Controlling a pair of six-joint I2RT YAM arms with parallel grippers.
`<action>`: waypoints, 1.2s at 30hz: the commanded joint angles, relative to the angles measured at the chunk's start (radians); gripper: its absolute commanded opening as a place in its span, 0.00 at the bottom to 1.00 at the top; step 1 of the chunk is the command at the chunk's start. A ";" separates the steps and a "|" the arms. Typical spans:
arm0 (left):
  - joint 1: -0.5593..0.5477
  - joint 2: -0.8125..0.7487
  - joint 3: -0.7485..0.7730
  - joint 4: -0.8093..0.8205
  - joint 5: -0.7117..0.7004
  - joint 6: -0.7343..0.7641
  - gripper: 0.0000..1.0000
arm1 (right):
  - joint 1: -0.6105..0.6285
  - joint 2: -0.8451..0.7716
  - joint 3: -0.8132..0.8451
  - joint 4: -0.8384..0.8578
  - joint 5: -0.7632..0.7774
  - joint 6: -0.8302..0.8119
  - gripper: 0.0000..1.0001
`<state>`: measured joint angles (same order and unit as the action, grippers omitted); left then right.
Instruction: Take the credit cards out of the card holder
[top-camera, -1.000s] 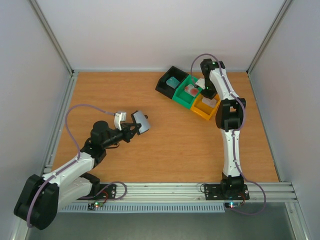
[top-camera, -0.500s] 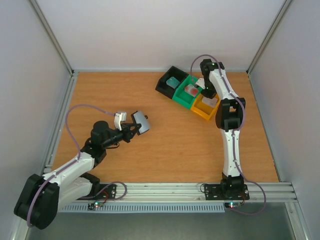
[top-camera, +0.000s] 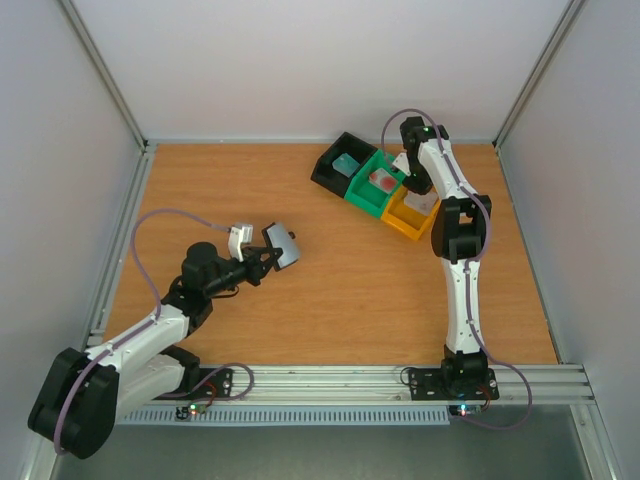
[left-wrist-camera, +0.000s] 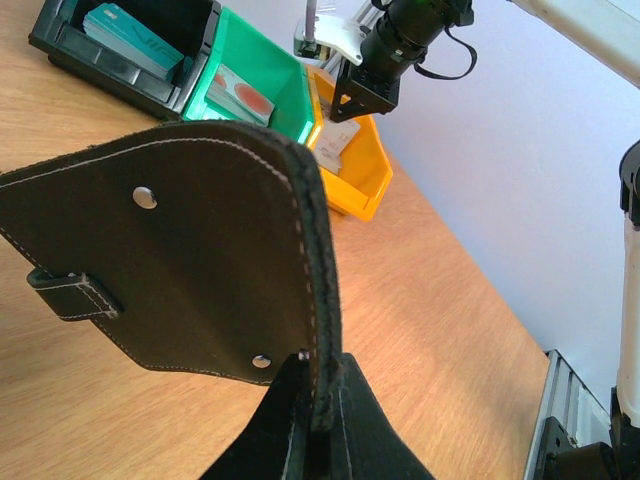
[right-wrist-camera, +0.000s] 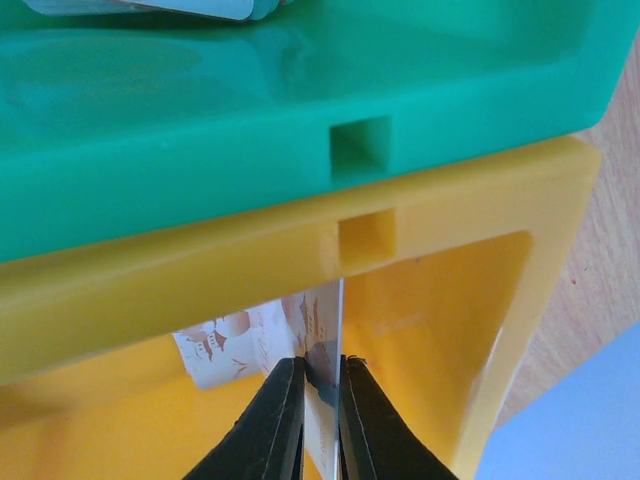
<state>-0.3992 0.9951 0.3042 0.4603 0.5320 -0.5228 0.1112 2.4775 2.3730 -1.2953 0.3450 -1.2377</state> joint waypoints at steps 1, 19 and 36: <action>0.003 -0.013 -0.010 0.081 -0.002 0.023 0.00 | -0.005 -0.015 -0.015 0.037 0.025 -0.013 0.11; 0.003 -0.005 -0.015 0.099 0.003 0.024 0.00 | 0.017 -0.032 -0.016 0.079 0.039 -0.019 0.19; 0.007 -0.104 0.007 0.303 0.307 0.170 0.00 | 0.167 -0.746 -0.426 0.323 -0.794 0.436 0.24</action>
<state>-0.3985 0.9497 0.2871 0.5720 0.6815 -0.4568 0.2150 2.0472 2.2028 -1.1522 0.1215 -0.9352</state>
